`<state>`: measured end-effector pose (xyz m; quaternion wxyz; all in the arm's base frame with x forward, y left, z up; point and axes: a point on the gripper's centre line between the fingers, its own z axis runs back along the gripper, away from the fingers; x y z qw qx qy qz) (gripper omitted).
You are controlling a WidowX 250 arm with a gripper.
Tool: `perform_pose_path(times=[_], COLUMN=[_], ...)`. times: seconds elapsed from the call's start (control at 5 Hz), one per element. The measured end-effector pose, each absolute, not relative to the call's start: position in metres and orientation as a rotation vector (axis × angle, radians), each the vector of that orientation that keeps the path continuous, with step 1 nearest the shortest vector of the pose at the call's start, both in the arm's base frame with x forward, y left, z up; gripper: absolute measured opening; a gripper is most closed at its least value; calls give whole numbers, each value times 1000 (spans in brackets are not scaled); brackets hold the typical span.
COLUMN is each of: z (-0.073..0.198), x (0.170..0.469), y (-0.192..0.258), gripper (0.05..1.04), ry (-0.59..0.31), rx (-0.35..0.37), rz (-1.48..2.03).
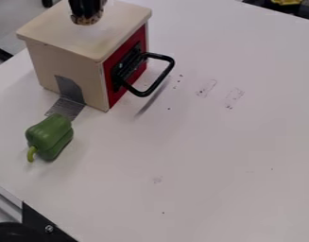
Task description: Place that thing on top of the drawer
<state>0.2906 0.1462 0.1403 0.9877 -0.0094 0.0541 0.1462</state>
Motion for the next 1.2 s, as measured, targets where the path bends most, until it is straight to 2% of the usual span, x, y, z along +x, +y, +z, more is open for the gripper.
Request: perform_pose_path(times=[0.2, 0.6, 1.0, 1.2], z=[136, 134, 182, 194], x=[287, 286, 284, 282], y=[150, 148, 135, 133], gripper=[384, 961, 1000, 1000], ry=[138, 155, 14, -22], rx=[-10, -6, 17, 27], rz=[289, 255, 235, 234])
